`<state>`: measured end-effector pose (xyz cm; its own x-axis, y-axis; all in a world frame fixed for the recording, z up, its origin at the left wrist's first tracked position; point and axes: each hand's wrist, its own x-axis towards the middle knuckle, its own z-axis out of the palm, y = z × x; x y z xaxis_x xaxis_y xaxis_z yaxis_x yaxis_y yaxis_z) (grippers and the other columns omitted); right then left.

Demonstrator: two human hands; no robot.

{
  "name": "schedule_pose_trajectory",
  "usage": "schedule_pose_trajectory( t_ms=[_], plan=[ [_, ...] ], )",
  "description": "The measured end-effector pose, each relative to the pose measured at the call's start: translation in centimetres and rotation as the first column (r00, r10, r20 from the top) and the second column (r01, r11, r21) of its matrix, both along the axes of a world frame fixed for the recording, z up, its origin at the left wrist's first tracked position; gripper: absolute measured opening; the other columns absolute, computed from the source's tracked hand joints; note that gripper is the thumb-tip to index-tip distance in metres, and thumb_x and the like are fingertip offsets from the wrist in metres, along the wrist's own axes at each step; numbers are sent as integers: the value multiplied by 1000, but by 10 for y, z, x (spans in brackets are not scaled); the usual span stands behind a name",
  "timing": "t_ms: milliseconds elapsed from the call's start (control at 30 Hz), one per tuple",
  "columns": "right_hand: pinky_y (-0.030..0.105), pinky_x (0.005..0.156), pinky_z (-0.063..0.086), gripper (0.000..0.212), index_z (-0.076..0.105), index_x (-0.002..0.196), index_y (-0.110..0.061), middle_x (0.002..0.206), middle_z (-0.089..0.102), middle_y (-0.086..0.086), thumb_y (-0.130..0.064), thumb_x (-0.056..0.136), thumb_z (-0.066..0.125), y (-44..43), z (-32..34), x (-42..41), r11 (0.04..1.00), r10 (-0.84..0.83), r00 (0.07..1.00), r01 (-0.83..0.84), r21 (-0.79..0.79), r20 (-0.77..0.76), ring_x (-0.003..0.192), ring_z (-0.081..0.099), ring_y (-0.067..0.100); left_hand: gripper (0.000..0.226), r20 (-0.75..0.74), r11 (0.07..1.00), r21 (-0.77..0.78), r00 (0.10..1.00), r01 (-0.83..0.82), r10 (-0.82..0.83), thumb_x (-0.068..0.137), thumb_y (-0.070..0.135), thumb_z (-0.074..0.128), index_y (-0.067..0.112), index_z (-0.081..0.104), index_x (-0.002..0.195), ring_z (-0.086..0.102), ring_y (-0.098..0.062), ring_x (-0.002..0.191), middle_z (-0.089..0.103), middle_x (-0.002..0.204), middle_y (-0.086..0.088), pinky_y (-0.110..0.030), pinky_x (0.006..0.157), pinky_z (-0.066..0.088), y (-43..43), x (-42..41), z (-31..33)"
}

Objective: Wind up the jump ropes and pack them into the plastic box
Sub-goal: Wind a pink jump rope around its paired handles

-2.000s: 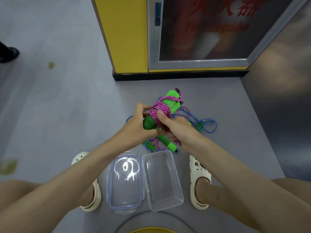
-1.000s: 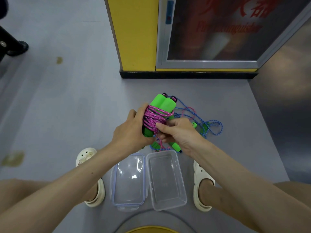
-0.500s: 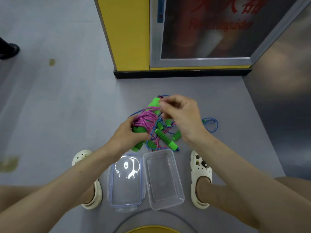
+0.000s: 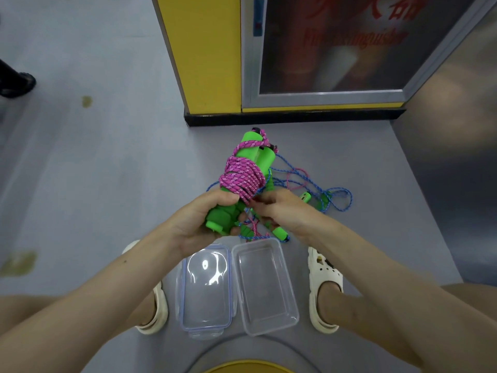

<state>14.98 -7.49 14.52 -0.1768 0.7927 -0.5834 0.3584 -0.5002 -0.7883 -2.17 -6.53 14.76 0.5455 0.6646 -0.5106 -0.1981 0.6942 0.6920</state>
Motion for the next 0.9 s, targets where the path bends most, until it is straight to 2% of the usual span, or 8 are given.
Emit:
schedule_pose_trajectory(
  t_ms=[100, 167, 233, 400, 600, 700, 800, 900],
  plan=[
    [10, 37, 25, 34, 56, 63, -21, 41, 39, -11, -14, 96, 51, -1, 8, 3, 996, 23, 997, -30, 88, 75, 34, 33, 0, 39, -147, 994, 91, 988, 66, -53, 59, 17, 67, 18, 64, 98, 57, -14, 66, 63, 85, -5, -26, 55, 45, 1, -1, 1],
    [11, 38, 24, 36, 56, 59, -19, 45, 36, -5, -12, 95, 53, 0, 10, 2, 989, 69, 987, -87, 119, 143, 33, 31, 2, 58, -260, 980, 175, 965, 96, -48, 56, 17, 72, 25, 61, 112, 60, -12, 66, 64, 91, -5, -25, 55, 46, 1, 1, 1],
    [19, 43, 25, 38, 53, 56, -18, 49, 40, -1, -11, 93, 55, 1, 6, 0, 984, 77, 966, -114, 139, 246, 41, 33, 6, 65, -366, 958, 262, 930, 115, -12, 62, 11, 74, 34, 54, 120, 63, -6, 66, 64, 97, -4, -20, 58, 48, -1, 5, 2],
    [30, 50, 28, 25, 51, 62, -9, 66, 53, 8, -8, 87, 51, -3, -7, -9, 916, 44, 827, -257, 309, 560, 66, 50, 25, 54, -462, 899, 414, 884, 140, 75, 79, -6, 66, 35, 51, 111, 59, 9, 59, 61, 92, 5, -11, 55, 47, -4, 16, 0],
    [36, 67, 50, 10, 74, 79, -8, 71, 70, 9, -10, 80, 64, -4, -10, -12, 800, -184, 885, -117, 588, 427, 69, 63, 26, 50, -470, 910, 403, 875, 97, 115, 79, 1, 68, 35, 51, 111, 61, 3, 65, 62, 92, 5, -13, 59, 50, 1, 12, -3],
    [23, 69, 50, 6, 75, 82, -9, 76, 73, 3, -10, 77, 72, -6, -6, -14, 725, -248, 912, -49, 687, 328, 67, 64, 13, 33, -411, 959, 281, 909, 48, 75, 78, 8, 68, 26, 59, 104, 63, -10, 68, 65, 89, 0, -20, 55, 49, 3, 10, -5],
    [5, 64, 43, 10, 74, 85, -10, 75, 69, -1, -6, 76, 74, -7, -2, -13, 727, -245, 940, 15, 687, 238, 63, 58, 0, 32, -308, 987, 157, 951, 27, 23, 70, 19, 63, 15, 61, 102, 62, -17, 64, 64, 82, -3, -25, 52, 48, 2, 9, -6],
    [11, 63, 45, 14, 72, 88, -9, 78, 66, 2, -2, 76, 73, -5, 2, -12, 742, -218, 963, 59, 668, 157, 66, 57, 5, 23, -224, 995, 95, 974, 0, 21, 78, 19, 58, 10, 61, 99, 63, -21, 67, 65, 82, -6, -27, 52, 51, 1, 10, -7]
  ],
)
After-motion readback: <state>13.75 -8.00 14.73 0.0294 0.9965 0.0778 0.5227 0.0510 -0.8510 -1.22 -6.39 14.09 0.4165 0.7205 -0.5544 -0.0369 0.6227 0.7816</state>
